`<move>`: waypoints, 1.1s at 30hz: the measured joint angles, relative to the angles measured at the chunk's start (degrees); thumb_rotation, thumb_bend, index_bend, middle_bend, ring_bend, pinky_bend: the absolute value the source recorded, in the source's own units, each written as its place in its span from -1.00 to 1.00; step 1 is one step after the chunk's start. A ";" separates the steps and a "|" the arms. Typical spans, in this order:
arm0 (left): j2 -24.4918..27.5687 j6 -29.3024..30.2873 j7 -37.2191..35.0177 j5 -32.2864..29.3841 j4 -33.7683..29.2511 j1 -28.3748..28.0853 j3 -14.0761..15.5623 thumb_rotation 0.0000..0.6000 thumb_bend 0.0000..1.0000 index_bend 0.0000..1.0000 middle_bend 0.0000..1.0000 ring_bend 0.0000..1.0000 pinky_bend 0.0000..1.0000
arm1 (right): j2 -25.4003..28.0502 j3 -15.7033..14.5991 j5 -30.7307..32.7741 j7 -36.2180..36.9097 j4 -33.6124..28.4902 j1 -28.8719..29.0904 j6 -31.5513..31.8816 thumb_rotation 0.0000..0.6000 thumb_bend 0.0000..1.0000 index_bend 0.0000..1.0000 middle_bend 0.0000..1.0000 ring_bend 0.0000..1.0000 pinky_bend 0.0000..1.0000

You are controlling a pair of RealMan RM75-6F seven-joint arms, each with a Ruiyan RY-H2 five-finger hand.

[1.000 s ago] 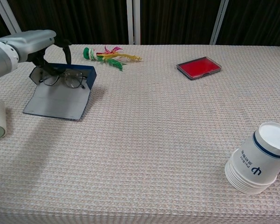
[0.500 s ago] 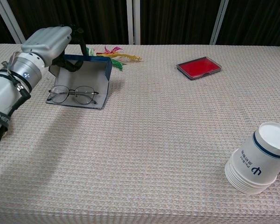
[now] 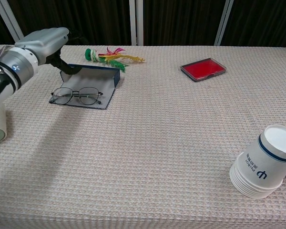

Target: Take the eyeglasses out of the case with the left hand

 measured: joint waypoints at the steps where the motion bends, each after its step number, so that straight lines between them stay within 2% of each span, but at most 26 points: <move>1: 1.00 0.27 0.39 0.06 -1.99 0.65 0.37 1.00 -0.30 -0.36 -0.87 -0.96 -0.82 | -0.03 0.01 -0.07 -0.04 0.00 0.16 -0.17 1.00 -0.65 -0.64 -0.76 -1.00 -0.87; 5: 5.03 1.58 3.14 0.54 -10.58 3.62 3.21 1.00 -0.30 -0.23 -0.87 -0.96 -0.82 | -0.19 0.05 -0.37 -0.23 -0.02 0.79 -0.87 1.00 -0.65 -0.64 -0.76 -1.00 -0.87; 9: 6.20 1.52 7.18 -0.43 -13.50 4.85 5.15 1.00 -0.30 -0.22 -0.87 -0.96 -0.82 | -0.27 0.03 -0.69 -0.41 -0.10 1.21 -1.24 1.00 -0.65 -0.64 -0.76 -1.00 -0.87; 33: -0.16 -2.55 14.01 -9.00 -5.66 1.32 2.78 1.00 -0.22 -0.07 -0.87 -0.96 -0.82 | -0.04 -0.05 0.34 0.69 0.74 0.64 -0.95 1.00 -0.65 -0.64 -0.76 -1.00 -0.87</move>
